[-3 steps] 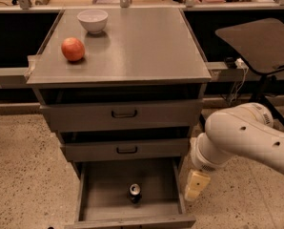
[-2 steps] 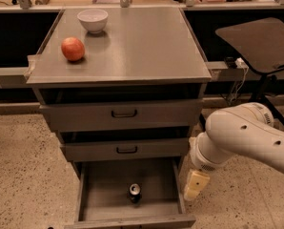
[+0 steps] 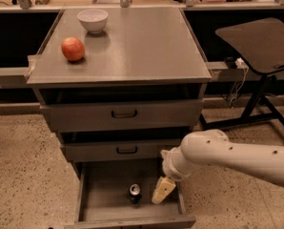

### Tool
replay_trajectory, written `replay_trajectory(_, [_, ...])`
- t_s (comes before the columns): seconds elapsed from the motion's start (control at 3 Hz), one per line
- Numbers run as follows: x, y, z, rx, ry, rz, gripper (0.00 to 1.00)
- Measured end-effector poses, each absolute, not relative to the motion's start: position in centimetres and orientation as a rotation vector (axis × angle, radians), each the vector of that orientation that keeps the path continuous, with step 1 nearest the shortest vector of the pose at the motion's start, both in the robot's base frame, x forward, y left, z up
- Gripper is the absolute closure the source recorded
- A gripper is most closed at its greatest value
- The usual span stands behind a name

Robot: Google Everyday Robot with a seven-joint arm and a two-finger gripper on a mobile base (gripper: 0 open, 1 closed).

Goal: Pick pepsi can from bottom drawer and place on counter

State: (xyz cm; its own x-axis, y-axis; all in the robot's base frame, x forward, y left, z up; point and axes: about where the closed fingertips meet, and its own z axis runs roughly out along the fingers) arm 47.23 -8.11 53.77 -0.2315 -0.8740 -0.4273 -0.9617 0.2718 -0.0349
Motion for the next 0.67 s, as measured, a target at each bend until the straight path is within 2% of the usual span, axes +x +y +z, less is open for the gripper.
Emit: replay_trajectory(0.67, [48.3, -2.0, 44.4, -1.538, 2.034, 0.5, 0.0])
